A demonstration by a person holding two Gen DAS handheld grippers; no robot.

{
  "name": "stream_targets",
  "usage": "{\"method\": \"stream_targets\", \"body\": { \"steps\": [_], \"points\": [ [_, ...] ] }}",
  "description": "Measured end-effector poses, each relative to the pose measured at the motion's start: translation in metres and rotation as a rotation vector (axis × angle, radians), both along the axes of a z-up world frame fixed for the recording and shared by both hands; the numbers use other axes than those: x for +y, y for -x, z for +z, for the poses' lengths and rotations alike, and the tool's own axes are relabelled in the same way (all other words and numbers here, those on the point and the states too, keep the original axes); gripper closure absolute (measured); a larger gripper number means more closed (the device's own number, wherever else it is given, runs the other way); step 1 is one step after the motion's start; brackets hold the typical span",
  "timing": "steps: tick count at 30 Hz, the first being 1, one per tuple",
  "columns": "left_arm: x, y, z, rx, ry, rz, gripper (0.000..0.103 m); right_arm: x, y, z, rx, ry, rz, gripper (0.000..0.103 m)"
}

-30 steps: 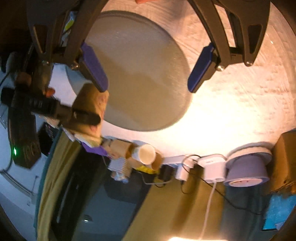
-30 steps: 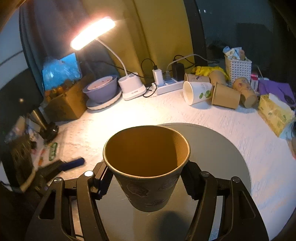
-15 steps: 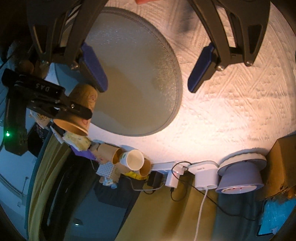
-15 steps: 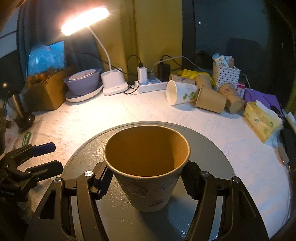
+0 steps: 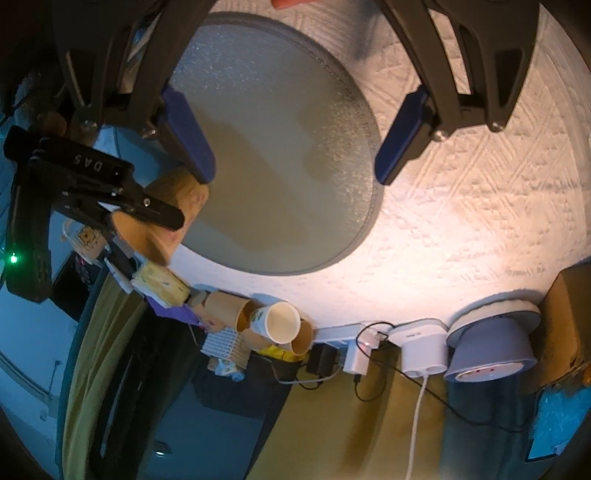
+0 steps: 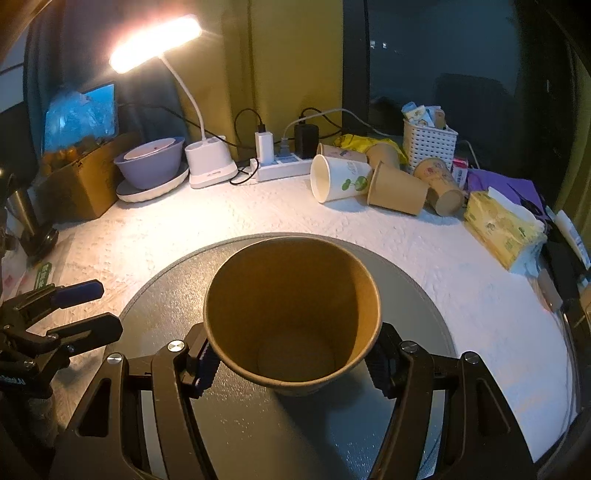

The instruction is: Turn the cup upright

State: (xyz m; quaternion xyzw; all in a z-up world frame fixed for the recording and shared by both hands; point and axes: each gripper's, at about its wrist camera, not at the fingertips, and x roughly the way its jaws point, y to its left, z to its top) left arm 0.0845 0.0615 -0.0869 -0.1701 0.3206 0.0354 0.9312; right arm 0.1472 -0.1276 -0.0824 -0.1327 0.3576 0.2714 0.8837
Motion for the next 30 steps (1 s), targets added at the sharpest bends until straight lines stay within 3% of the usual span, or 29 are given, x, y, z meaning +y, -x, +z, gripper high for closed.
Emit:
{"method": "stream_targets", "body": {
  "steps": [6, 30],
  "points": [
    [-0.009, 0.003, 0.002, 0.007, -0.015, -0.014, 0.014, -0.004, 0.008, 0.001, 0.005, -0.011, 0.005, 0.026],
    [-0.047, 0.039, 0.029, -0.071, -0.068, -0.068, 0.014, -0.035, 0.066, 0.023, -0.033, -0.037, -0.033, 0.026]
  ]
}}
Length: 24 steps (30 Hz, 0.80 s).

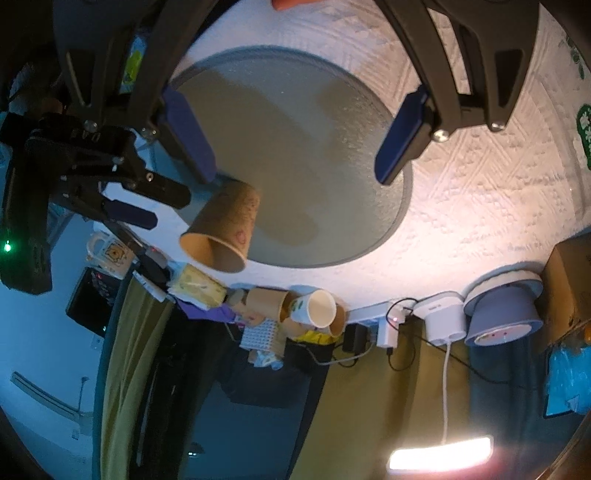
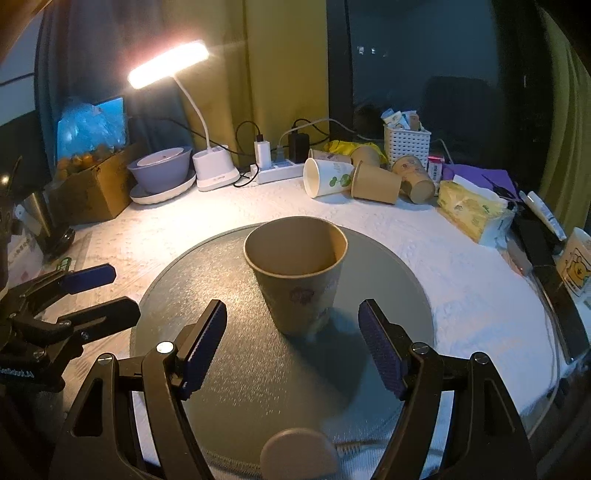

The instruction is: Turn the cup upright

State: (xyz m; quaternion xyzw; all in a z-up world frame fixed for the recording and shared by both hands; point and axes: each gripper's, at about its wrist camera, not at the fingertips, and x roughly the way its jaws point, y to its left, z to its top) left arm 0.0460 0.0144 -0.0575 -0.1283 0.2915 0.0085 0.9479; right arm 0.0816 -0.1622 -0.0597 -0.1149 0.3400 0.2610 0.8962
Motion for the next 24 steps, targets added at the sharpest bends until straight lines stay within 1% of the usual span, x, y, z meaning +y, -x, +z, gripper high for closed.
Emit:
{"method": "stream_targets", "body": {
  "steps": [6, 8, 9, 14, 19, 24],
  "points": [
    [-0.008, 0.015, 0.012, -0.041, -0.019, -0.002, 0.014, -0.006, 0.017, 0.013, -0.035, -0.008, -0.008, 0.026],
    [-0.011, 0.020, 0.017, -0.054, -0.028, 0.000, 0.012, -0.008, 0.022, 0.019, -0.050, -0.013, -0.013, 0.026],
    [-0.012, 0.022, 0.019, -0.061, -0.030, 0.001, 0.010, -0.009, 0.025, 0.022, -0.057, -0.016, -0.014, 0.026],
    [-0.017, 0.034, 0.037, -0.110, -0.045, 0.004, 0.009, -0.011, 0.038, 0.039, -0.094, -0.028, -0.015, 0.026],
    [-0.023, 0.045, 0.053, -0.146, -0.082, 0.021, 0.009, -0.013, 0.053, 0.059, -0.142, -0.041, -0.011, 0.026],
    [-0.030, 0.058, 0.072, -0.210, -0.127, 0.031, 0.009, -0.016, 0.067, 0.078, -0.184, -0.055, -0.008, 0.026]
  ]
}}
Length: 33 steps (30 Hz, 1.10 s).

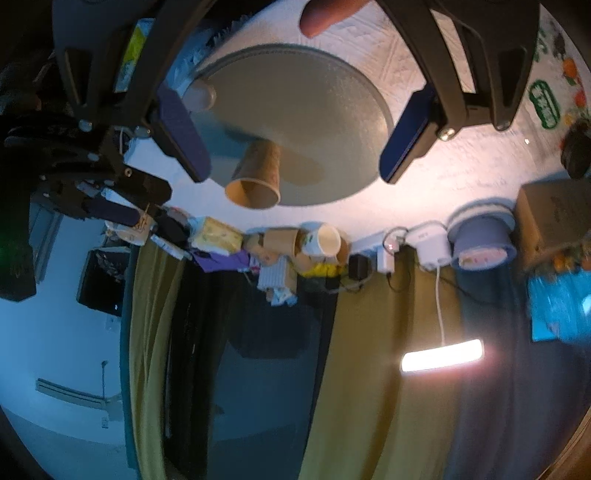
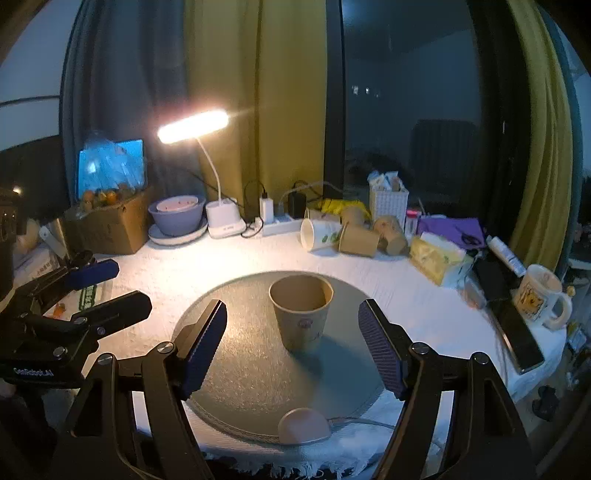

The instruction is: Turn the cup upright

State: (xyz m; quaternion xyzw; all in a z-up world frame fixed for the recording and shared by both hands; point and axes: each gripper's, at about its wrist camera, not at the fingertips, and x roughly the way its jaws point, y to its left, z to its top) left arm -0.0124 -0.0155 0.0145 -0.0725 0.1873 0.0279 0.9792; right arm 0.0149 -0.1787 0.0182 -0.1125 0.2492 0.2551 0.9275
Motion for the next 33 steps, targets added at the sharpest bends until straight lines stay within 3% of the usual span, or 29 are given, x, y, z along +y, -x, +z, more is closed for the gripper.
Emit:
{"method": "stream_targets", "body": {
  "steps": [23, 27, 33],
  "points": [
    [-0.021, 0.048, 0.058, -0.175, -0.113, 0.006, 0.009, -0.002, 0.043, 0.057, -0.097, -0.016, -0.016, 0.026],
    [-0.019, 0.054, 0.062, -0.174, -0.122, 0.033, 0.009, -0.007, 0.045, 0.062, -0.105, -0.028, -0.028, 0.026],
    [-0.007, 0.054, 0.058, -0.135, -0.066, 0.050, 0.009, -0.009, 0.047, 0.065, -0.111, -0.041, -0.031, 0.026]
  ]
}}
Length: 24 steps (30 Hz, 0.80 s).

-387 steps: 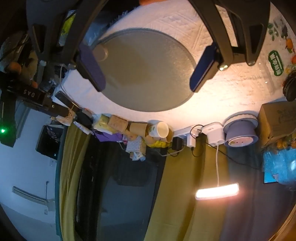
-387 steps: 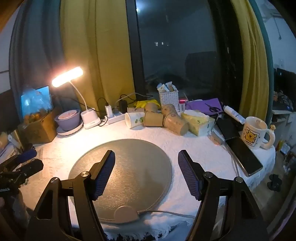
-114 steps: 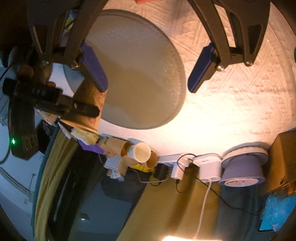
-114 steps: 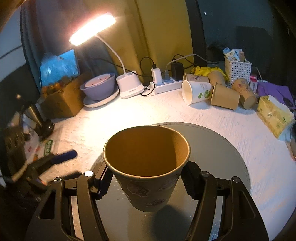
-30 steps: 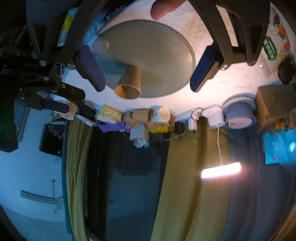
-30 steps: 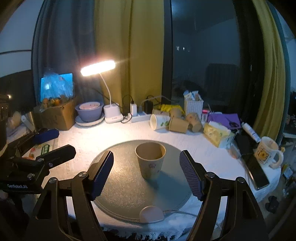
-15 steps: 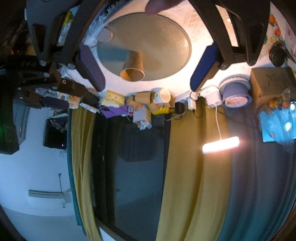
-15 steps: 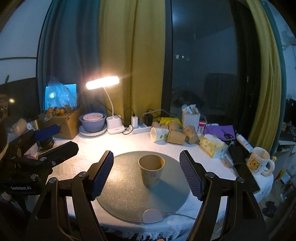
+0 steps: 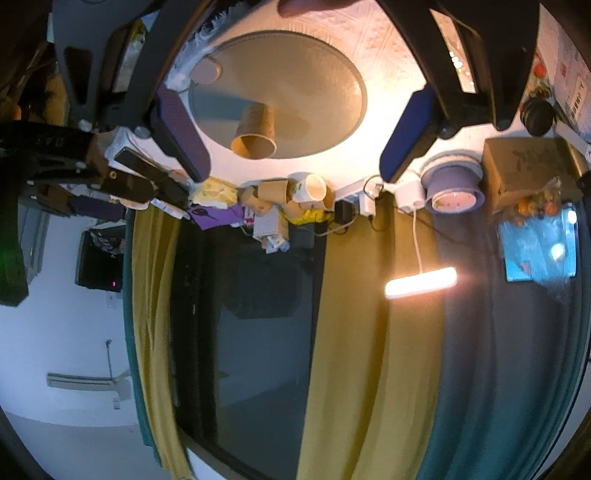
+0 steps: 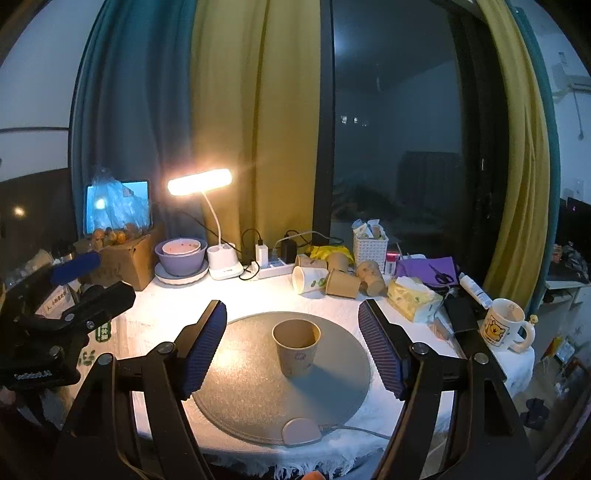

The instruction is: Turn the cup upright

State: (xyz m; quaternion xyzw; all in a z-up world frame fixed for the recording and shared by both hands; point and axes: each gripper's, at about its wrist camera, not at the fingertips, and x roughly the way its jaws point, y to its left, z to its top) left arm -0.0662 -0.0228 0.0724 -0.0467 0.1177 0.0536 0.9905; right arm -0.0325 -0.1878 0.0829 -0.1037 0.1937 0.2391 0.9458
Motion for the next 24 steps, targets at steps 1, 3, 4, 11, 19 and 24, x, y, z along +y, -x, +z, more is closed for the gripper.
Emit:
{"method": "stream_targets", "body": {
  "steps": [1, 3, 4, 11, 19, 24],
  "points": [
    [0.0012, -0.0006, -0.0006, 0.005, 0.009, -0.004, 0.009, 0.0004, -0.0003, -0.0005, 0.002, 0.001, 0.000, 0.026],
    [0.0020, -0.0009, -0.0020, 0.009, 0.016, -0.009, 0.009, 0.0015, -0.0012, -0.0018, 0.008, 0.003, 0.003, 0.026],
    [0.0014, -0.0018, -0.0023, 0.010, 0.017, -0.012, 0.009, 0.0024, -0.0020, -0.0028, 0.013, 0.006, 0.005, 0.026],
    [-0.0023, -0.0010, -0.0020, 0.005, 0.021, -0.038, 0.009, 0.0063, -0.0026, -0.0073, 0.027, 0.017, 0.010, 0.026],
    [-0.0025, -0.0005, -0.0022, 0.010, 0.025, -0.039, 0.009, 0.0064, -0.0032, -0.0074, 0.026, 0.017, 0.009, 0.026],
    [-0.0049, 0.0013, -0.0028, 0.008, 0.030, -0.038, 0.009, 0.0065, -0.0031, -0.0070, 0.027, 0.017, 0.009, 0.026]
  ]
}}
